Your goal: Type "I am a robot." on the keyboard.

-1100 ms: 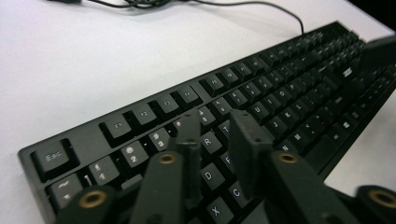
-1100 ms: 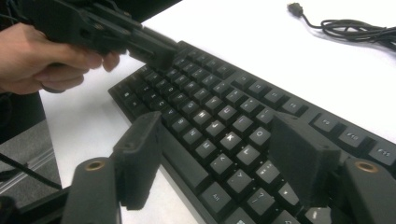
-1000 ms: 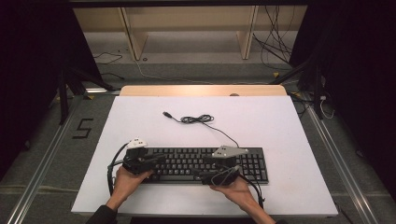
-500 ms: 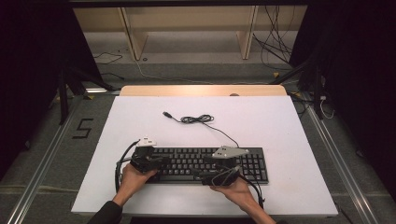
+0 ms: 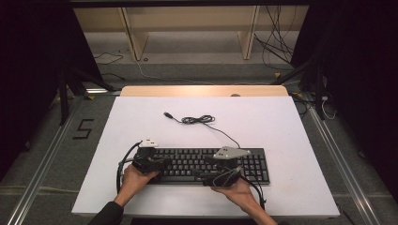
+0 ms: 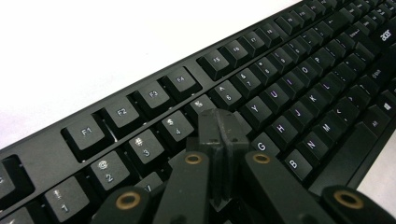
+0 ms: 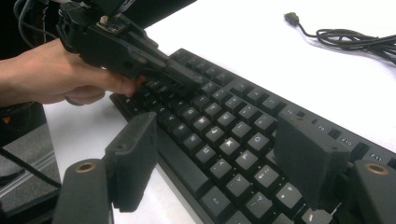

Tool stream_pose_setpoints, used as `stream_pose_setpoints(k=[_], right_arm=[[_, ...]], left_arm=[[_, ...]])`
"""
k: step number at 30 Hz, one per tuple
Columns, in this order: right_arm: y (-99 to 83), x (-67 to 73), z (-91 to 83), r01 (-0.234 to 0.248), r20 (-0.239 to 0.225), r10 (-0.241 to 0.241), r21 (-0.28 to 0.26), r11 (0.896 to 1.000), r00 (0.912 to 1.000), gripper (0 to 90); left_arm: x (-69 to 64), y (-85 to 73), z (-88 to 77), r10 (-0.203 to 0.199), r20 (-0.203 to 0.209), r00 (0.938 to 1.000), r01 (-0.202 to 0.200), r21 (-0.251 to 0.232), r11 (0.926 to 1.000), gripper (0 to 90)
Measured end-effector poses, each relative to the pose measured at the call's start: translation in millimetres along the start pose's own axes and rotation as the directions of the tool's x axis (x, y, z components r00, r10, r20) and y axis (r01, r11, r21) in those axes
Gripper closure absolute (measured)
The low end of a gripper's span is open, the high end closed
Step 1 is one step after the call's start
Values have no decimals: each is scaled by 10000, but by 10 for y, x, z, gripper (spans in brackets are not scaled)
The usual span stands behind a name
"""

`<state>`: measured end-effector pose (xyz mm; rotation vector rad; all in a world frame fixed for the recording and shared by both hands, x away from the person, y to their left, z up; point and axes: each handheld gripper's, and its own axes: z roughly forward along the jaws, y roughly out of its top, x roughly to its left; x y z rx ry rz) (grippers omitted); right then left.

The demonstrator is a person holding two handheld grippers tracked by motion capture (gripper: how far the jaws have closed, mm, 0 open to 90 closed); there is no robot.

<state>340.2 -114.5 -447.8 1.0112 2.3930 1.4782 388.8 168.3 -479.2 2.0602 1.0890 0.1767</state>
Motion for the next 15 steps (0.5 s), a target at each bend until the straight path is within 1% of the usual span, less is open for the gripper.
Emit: stream_pose_setpoints(k=[4,6,10,13,15], right_arm=[[3,3,-5,-2,10,2,-3,10000,10000,314],[8,2,-8,3,26,-3,-37,10000,10000,314],[9,-9,-13,-16,36,17,-66,10000,10000,313],[10,-12,-12,-17,44,18,-86,10000,10000,312],[11,-13,-12,-28,61,29,-105,9999,10000,311]], left_arm=[[-7,0,-6,20,-16,10000,-20,-38,10000,890],[-10,0,-16,6,-8,10000,-6,-136,9999,889],[-11,10,-66,1,34,10000,0,-409,9992,873],[-16,14,-115,-106,148,9998,115,-633,9979,852],[-15,12,-150,-203,271,9994,225,-833,9963,823]])
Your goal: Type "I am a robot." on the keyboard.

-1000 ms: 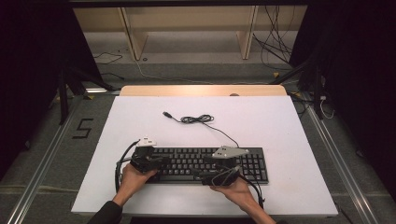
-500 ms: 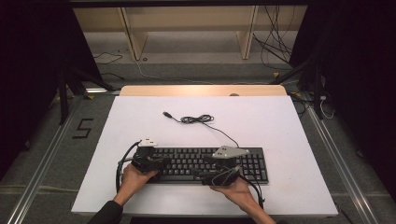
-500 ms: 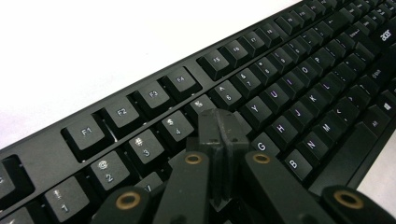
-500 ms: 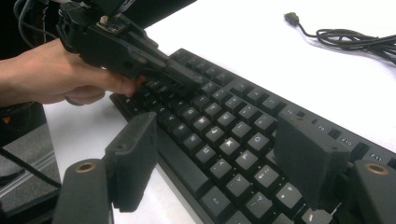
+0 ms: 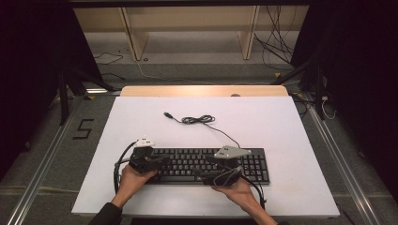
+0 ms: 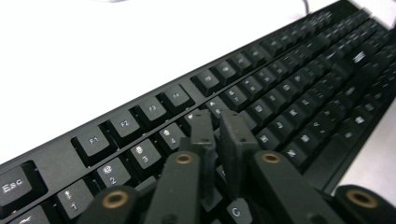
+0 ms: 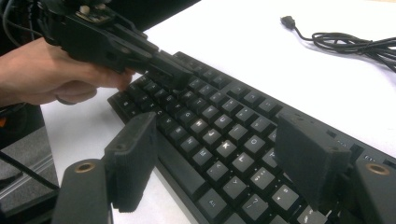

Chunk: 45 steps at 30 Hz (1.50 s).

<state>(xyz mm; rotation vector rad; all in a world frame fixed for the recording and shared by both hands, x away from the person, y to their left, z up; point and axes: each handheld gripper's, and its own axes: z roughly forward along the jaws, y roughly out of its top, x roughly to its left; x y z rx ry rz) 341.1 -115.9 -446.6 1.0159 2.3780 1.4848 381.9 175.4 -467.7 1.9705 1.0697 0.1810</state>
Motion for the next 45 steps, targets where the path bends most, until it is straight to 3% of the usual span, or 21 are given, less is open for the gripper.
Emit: stream_pose_setpoints(k=[13,25,33,37,45], right_arm=[[-1,-17,24,-30,62,30,36,10000,10000,309],[10,-33,75,-98,59,97,118,9999,9999,309],[29,-53,123,-72,109,70,257,9996,9999,330],[49,-71,148,-78,242,69,371,9993,9997,405],[72,-140,233,-277,520,231,904,9955,9984,686]], left_arm=[[53,-54,-235,-597,465,9971,636,-873,9941,601],[51,-124,-331,-656,524,9965,715,-1197,9902,413],[44,-162,-380,-688,512,9963,757,-1494,9859,337],[40,-181,-390,-710,523,9961,784,-1568,9845,317],[17,-213,-413,-614,492,9969,687,-1627,9843,304]])
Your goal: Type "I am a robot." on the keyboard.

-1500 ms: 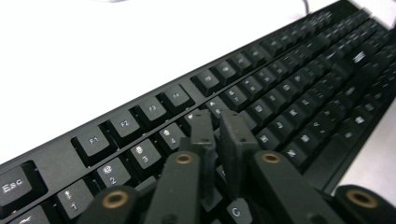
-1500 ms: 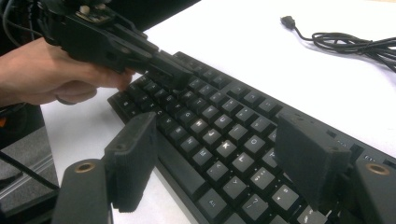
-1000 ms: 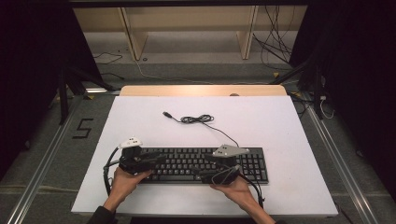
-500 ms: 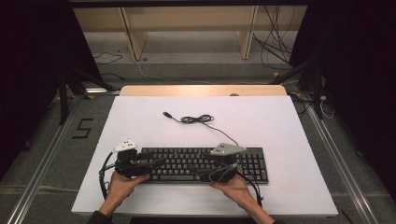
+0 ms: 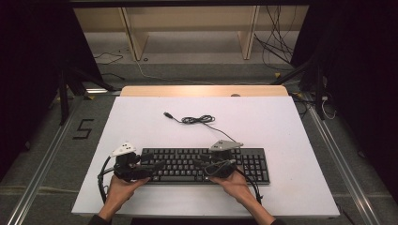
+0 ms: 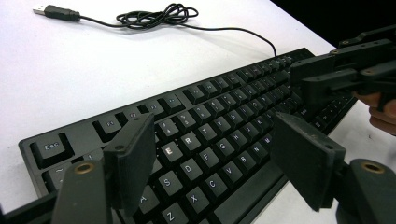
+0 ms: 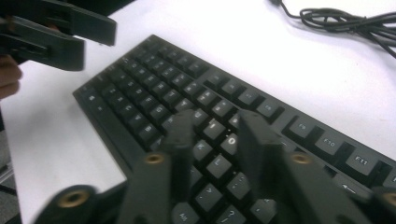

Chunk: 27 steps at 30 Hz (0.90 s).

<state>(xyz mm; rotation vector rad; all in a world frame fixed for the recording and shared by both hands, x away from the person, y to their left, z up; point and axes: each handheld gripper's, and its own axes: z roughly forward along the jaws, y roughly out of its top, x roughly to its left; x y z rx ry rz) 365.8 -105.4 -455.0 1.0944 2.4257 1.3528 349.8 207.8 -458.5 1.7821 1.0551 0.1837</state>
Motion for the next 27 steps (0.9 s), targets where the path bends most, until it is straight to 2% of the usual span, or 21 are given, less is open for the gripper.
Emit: stream_pose_setpoints(k=[4,11,20,27], right_arm=[[11,-34,37,36,157,-39,200,9998,9999,788],[34,-57,149,121,432,-144,534,9985,9990,899],[59,-48,323,226,550,-281,971,9950,9981,900],[51,-59,395,222,678,-304,1195,9926,9972,900]], left_arm=[[4,-13,-15,-4,-43,10000,3,-17,10000,299],[4,-28,-51,-41,-74,10000,41,-120,9999,293],[-3,-51,-77,-1,-69,10000,0,-176,9998,290],[-6,-63,-99,26,-86,10000,-28,-276,9996,288]])
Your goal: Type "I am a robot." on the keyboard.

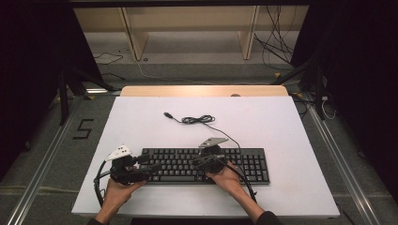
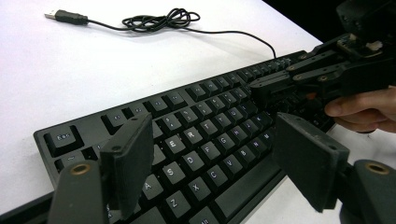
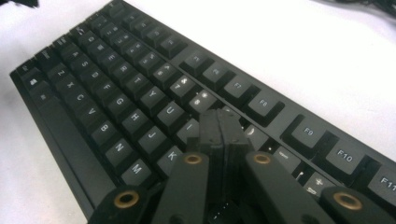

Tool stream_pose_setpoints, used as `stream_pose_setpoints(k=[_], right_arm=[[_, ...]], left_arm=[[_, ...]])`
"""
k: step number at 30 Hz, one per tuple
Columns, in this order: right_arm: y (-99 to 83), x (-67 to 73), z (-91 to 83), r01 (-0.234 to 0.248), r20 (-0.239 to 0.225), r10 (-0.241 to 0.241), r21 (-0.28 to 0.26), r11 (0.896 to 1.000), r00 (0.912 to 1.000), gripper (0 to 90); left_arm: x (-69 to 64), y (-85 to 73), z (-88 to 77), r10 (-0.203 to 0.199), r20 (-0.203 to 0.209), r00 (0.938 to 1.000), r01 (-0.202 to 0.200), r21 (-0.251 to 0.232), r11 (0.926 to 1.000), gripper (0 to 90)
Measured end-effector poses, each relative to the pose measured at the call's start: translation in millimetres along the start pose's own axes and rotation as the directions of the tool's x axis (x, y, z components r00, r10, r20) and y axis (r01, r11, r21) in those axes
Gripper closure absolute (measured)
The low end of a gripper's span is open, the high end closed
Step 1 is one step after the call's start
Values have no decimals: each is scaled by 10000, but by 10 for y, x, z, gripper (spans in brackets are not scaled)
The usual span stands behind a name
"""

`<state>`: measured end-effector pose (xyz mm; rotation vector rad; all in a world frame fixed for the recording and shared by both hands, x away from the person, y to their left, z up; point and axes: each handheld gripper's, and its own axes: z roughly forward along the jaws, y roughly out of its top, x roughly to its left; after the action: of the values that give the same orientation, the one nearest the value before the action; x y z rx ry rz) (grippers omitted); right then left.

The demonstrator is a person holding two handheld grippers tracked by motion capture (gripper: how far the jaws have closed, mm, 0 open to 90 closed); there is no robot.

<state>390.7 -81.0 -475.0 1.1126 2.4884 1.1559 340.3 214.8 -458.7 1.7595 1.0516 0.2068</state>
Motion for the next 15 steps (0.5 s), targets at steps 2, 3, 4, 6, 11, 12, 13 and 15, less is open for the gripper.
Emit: stream_pose_setpoints(k=[2,3,4,6,11,12,13,15], right_arm=[[-3,-2,12,-14,12,14,28,10000,10000,900],[-1,-2,15,14,39,-14,64,10000,10000,900],[-4,2,27,47,75,-48,190,9998,10000,900],[-14,6,36,63,108,-65,172,9998,9999,900],[-13,7,35,50,114,-51,166,9998,9999,900],[-13,6,34,-26,94,24,155,9999,10000,900],[-13,2,33,-72,66,71,112,9999,10000,900],[-13,-11,20,-234,-41,234,38,9997,9997,900]], left_arm=[[-1,-2,-2,29,10,10000,-29,3,10000,287],[-1,-3,-2,38,19,10000,-38,8,10000,286],[-2,-3,-2,41,18,10000,-41,3,10000,286],[-5,-3,-3,32,10,10000,-32,-26,10000,286],[-9,-5,-8,43,-18,10000,-43,-77,10000,286],[-9,-6,-10,49,-20,10000,-49,-95,9999,286],[-9,-6,-11,61,-31,10000,-61,-106,9999,286],[-7,-7,-13,65,-44,10000,-65,-130,9999,286]])
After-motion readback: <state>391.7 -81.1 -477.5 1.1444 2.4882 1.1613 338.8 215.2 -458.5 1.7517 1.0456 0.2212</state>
